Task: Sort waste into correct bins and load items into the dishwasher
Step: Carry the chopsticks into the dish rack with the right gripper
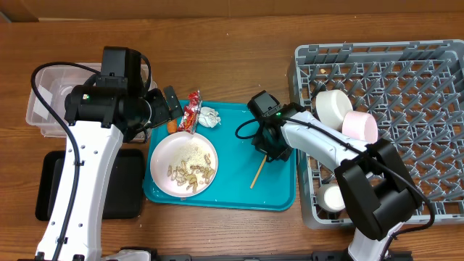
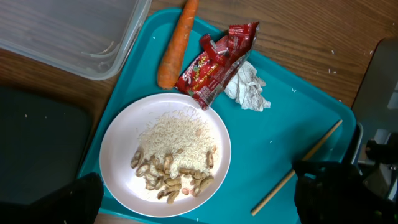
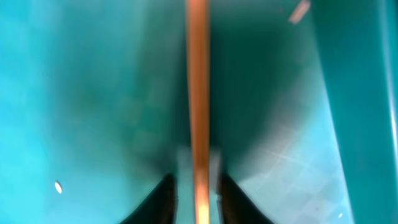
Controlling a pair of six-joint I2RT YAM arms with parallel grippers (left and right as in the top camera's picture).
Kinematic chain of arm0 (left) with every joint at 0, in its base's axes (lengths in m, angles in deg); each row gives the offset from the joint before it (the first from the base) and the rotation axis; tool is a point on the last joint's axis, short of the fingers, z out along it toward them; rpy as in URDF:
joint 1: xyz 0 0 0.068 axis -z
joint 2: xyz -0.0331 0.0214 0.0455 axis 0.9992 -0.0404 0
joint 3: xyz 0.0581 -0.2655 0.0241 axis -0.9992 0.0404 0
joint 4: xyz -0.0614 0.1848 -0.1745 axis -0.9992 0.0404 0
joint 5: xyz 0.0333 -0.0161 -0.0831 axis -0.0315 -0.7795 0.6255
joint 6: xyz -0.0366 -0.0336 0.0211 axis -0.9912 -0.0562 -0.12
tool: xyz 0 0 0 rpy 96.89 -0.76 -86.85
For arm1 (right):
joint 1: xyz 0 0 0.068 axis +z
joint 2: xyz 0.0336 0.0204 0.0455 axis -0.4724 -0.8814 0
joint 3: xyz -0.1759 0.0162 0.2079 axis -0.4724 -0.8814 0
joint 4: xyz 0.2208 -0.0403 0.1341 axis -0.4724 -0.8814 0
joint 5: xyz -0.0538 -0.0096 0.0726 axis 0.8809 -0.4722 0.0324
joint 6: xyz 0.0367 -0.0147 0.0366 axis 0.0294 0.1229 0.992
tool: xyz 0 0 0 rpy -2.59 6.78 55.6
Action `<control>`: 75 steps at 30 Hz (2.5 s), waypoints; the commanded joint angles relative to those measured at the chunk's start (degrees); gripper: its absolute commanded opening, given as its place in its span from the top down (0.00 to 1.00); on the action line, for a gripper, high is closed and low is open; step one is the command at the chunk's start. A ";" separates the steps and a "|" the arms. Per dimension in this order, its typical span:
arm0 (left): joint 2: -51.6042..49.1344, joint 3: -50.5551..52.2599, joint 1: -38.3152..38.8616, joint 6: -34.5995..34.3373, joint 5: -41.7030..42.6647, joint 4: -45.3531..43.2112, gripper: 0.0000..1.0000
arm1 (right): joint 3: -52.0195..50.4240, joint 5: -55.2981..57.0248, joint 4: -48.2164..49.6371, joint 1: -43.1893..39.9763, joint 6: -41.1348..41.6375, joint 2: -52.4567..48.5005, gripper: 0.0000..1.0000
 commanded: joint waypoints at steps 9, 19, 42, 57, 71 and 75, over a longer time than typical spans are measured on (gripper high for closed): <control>-0.20 -0.74 -0.20 -0.52 -0.35 -0.07 0.00 | 4.83 -4.09 -3.13 0.98 -16.79 4.00 0.96; -0.20 -0.74 -0.20 -0.52 -0.35 -0.07 0.00 | 8.94 7.69 -10.80 -0.26 -31.71 19.06 0.96; -0.20 -0.72 -0.20 -0.52 -0.35 -0.07 0.00 | 6.56 8.17 -9.75 -15.87 -51.60 17.29 0.96; -0.20 -0.74 -0.20 -0.52 -0.35 -0.07 0.00 | 10.91 -0.61 -14.12 -13.84 -49.88 33.09 0.43; -0.20 -0.74 -0.20 -0.52 -0.35 -0.07 0.00 | 10.91 -10.32 -21.22 -12.26 -49.90 52.96 0.00; -0.20 -0.74 -0.20 -0.52 -0.35 -0.07 0.00 | 10.91 -10.27 -27.21 -12.26 -49.92 53.29 0.00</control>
